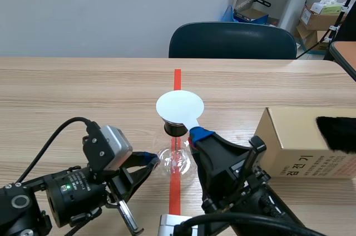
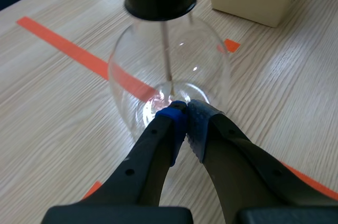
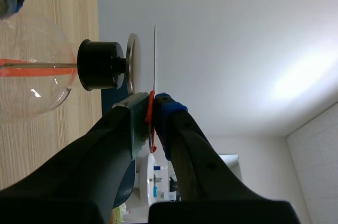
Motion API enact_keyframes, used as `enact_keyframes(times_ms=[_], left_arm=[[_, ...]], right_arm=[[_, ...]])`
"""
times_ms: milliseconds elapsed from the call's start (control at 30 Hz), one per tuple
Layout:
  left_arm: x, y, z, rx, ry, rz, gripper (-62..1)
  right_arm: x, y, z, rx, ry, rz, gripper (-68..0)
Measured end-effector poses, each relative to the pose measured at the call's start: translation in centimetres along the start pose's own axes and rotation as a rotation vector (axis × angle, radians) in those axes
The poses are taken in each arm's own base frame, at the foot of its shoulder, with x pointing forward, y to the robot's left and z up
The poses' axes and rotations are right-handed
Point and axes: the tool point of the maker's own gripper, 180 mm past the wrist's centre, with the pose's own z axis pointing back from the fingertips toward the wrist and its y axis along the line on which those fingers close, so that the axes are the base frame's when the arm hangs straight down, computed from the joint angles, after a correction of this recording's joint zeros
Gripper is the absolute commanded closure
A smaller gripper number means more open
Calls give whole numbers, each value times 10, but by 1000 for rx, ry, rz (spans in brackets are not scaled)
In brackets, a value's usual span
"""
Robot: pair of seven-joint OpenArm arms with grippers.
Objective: Do the electroscope experiment
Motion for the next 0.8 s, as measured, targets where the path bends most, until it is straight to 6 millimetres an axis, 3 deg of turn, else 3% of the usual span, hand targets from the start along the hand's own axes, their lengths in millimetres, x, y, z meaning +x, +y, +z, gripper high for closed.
enact_keyframes(times_ms=[800], left_arm=[[-1, -5, -1, -23, 9, -59, -12]], right_arm=[[0, 0, 0, 0, 0, 0, -17]])
